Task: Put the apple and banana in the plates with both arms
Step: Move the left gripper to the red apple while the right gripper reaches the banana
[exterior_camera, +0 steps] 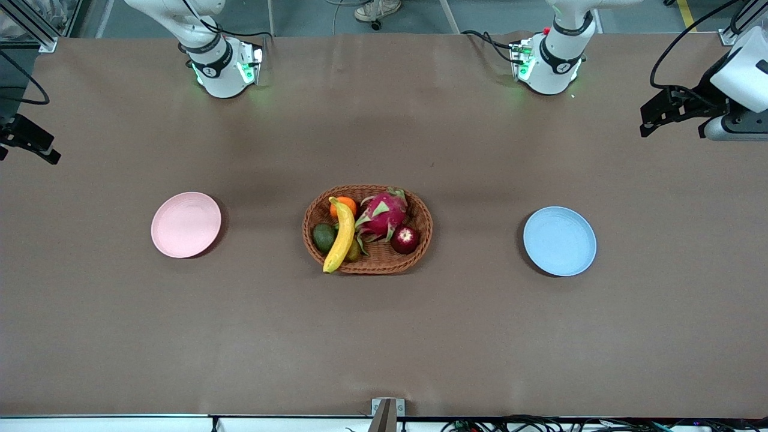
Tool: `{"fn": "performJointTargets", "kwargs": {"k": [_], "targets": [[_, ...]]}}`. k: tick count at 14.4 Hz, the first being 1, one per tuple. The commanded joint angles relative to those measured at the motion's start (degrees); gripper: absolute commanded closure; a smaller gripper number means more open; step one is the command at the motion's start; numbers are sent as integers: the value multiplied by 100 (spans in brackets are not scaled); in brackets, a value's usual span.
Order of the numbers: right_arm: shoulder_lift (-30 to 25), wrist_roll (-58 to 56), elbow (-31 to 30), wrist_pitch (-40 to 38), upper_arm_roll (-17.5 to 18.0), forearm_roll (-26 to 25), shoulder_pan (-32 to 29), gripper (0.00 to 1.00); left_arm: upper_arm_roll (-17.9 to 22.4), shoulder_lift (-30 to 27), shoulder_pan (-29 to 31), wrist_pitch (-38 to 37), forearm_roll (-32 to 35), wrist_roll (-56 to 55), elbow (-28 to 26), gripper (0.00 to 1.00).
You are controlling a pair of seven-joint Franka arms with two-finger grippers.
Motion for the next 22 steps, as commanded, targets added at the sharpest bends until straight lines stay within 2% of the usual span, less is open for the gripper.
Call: {"fn": "performJointTargets", "kwargs": {"k": [1,5,8,11,14,16,19,22], "targets": [[-74,-39,-38,-17,26,-102,-34,0,-19,43,-19,-118,4,82,137,0],[-74,-30,-38,-9,26,-94,-8,0,-28,60,-54,-109,21,11,154,0],[-74,-39,-38,9,26,-94,-17,0,-63,349,-106,5,22,-6,154,0],[-22,-30,-30,35,26,-94,-34,0,-378,709,-142,583,-40,-189,102,0],[83,-22,-21,166,26,-33,-52,0,-695,1166,-273,1023,-5,-1251,119,0],[197,-13,-12,202,35,-6,27,0,-713,1509,-527,1357,-13,-1823,119,0],[855,31,338,202,53,3,430,0,-713,1983,-914,1858,-5,-2588,119,0],[1137,-171,226,167,53,21,834,0,-713,2546,-1318,2420,-40,-3335,128,0]]}}
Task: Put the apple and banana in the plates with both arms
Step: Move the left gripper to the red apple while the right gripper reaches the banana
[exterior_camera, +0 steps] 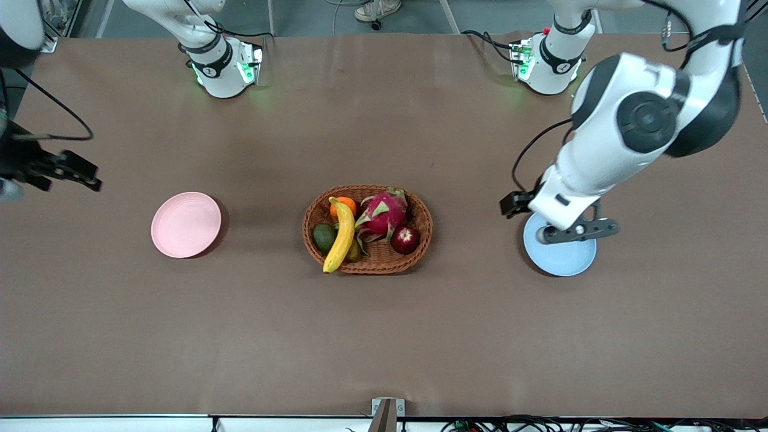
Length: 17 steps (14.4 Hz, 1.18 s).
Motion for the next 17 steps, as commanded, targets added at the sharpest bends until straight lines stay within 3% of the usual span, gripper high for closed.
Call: {"fn": "performJointTargets", "kwargs": {"k": [1,3,6,14,17], "targets": [[401,-92,71,-26,-10,42,394,0,5,541,-408,501,-39,-848,145,0],[735,-83,71,53,-10,217,675,0,5,849,-663,914,-48,-1692,162,0],[1263,-92,71,334,-10,963,930,0,5,1201,-936,1398,-75,-2511,162,0],[2248,699,115,1844,-10,1079,2310,1,-4,2019,-1481,2629,-189,-3708,154,0],[2520,717,141,2154,-10,1806,2460,3,-4,2238,-1517,2928,-180,-3805,154,0]]}}
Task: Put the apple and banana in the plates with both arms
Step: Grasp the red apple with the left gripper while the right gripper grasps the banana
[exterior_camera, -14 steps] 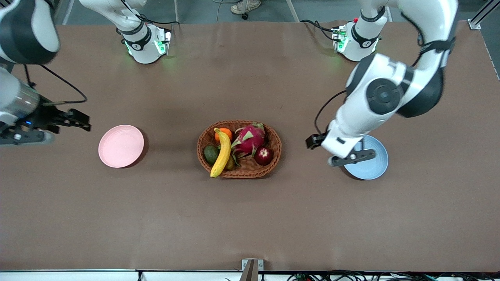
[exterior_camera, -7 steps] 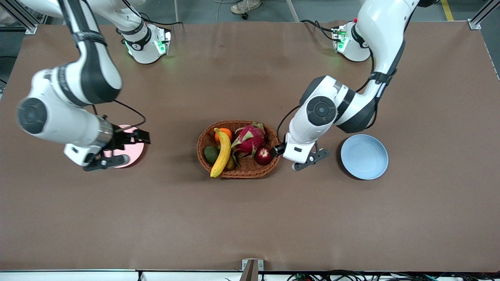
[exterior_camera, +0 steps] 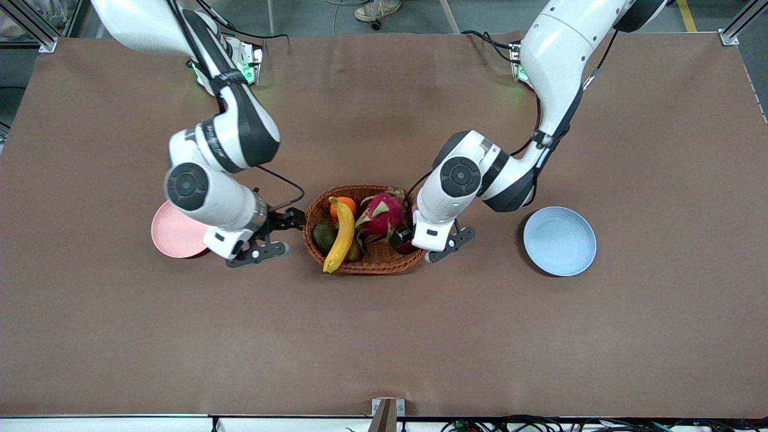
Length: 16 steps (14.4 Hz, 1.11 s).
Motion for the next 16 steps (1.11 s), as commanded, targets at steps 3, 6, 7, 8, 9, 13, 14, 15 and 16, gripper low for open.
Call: {"fn": "performJointTargets", "kwargs": {"k": [3,6,7,8,9,13,14,15,16], "targets": [[371,-3,182,342,-48,725,41,13,22,325,-179,389,-86,-408,133,0],[590,33,349,466,-57,743,190,20,31,466,-188,398,-42,-408,125,1],[661,33,410,466,-48,761,199,22,31,475,-180,389,-24,-391,125,2],[731,33,428,466,-48,839,208,22,31,510,-179,398,-15,-382,116,4],[810,24,428,474,-57,1049,243,22,31,536,-179,398,-15,-382,124,8],[943,24,507,562,-48,1235,340,22,31,615,-179,398,-15,-347,133,24],[978,24,508,606,-57,1288,357,22,31,607,-188,398,-24,-356,133,32],[1004,24,508,650,-57,1323,366,22,31,607,-180,398,-33,-391,125,43],[1022,24,508,711,-57,1323,401,22,31,598,-179,398,-59,-408,133,54]]}}
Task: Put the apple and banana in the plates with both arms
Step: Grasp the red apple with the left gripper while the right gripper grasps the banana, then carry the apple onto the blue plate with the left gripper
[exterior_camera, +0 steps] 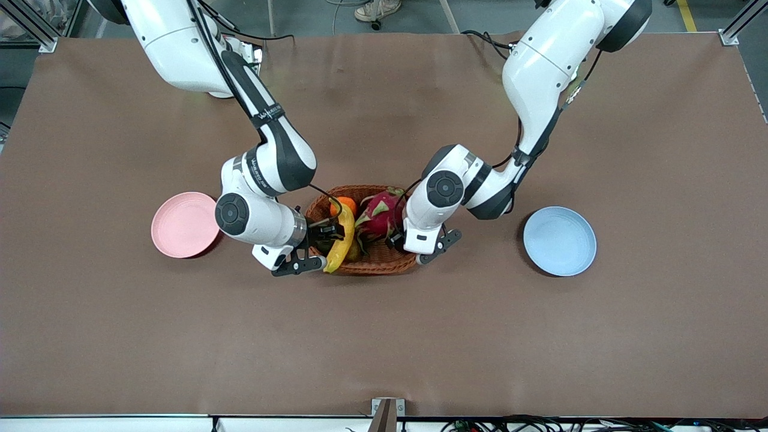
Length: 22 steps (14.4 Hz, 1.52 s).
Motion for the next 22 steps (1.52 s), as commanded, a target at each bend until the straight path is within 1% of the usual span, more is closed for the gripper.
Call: {"fn": "performJointTargets", "kwargs": {"k": [1,2,4,5,8,11,14,16,18,22], "targets": [[112,20,85,143,-36,162,138,22,21,37,-28,-16,-76,-54,81,63],[121,20,85,161,-36,171,148,22,21,-25,-19,-16,-94,-63,81,73],[183,20,120,213,-36,171,157,22,21,-165,-2,-86,-94,-124,81,85],[218,20,129,214,-27,171,157,23,21,-262,24,-122,-94,-133,81,86],[253,29,129,214,-27,179,183,30,21,-744,68,-630,-68,-124,81,86],[262,29,129,214,-27,197,192,31,73,-1193,182,-1070,-6,-37,72,87],[271,20,129,214,-36,486,235,31,73,-1475,568,-1501,3,454,29,87],[271,20,129,214,-36,496,245,31,82,-1624,876,-1721,37,1025,-15,92],[288,20,129,214,-36,496,253,32,65,-1765,1218,-1844,38,1508,-112,92],[350,20,129,292,-36,487,332,34,38,-1800,1798,-2274,38,2141,-182,96]]}}
